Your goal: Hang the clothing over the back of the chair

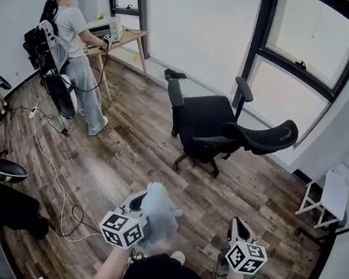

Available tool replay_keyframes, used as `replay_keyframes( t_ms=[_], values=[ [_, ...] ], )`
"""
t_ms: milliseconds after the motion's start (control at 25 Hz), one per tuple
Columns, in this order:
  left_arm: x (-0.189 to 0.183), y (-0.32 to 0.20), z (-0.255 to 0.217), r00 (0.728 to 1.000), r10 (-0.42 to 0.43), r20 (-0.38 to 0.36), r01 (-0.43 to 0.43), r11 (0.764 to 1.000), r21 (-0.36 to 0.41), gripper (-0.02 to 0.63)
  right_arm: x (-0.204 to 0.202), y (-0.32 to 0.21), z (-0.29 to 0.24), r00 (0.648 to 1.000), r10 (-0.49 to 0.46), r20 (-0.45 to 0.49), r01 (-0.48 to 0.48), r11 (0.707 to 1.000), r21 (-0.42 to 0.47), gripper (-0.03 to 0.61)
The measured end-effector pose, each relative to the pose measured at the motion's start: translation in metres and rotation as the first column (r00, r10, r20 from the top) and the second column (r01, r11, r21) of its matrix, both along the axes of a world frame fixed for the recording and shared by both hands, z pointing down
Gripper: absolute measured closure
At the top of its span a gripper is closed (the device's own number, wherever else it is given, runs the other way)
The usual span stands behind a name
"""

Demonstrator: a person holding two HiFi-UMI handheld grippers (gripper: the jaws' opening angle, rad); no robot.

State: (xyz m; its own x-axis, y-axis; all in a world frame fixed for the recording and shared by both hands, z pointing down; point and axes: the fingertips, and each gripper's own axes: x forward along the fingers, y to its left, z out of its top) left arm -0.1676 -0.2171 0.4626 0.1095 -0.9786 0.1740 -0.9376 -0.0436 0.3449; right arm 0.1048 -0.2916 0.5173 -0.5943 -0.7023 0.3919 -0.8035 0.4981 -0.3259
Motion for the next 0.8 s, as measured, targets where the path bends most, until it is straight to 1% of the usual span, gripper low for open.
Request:
replay_keyframes(
  t_ms=[240,360,560,800],
  values=[
    [-0.005,0.001,-0.003,0.999,-0.051,0.012,0.051,0.999,0.011,0.603,0.000,-0.014,-0.005,1.000,-0.026,0.015,0.026,0.999,0.026,0.580],
    [-0.009,-0.001,-0.003,0.997,-0.076,0.008,0.076,0.997,0.006,0.603,-0.001,-0.018,-0.006,0.999,-0.030,0.025,0.029,0.999,0.026,0.580],
    [-0.014,-0.011,-0.004,0.996,-0.084,0.011,0.084,0.996,0.004,0.601,-0.005,-0.027,-0.008,0.998,-0.043,0.039,0.042,0.999,0.028,0.580],
    [-0.023,-0.050,0.002,0.997,-0.073,0.007,0.073,0.997,0.004,0.601,-0.011,-0.061,0.002,0.999,-0.016,0.042,0.015,1.000,0.010,0.578]
  ],
)
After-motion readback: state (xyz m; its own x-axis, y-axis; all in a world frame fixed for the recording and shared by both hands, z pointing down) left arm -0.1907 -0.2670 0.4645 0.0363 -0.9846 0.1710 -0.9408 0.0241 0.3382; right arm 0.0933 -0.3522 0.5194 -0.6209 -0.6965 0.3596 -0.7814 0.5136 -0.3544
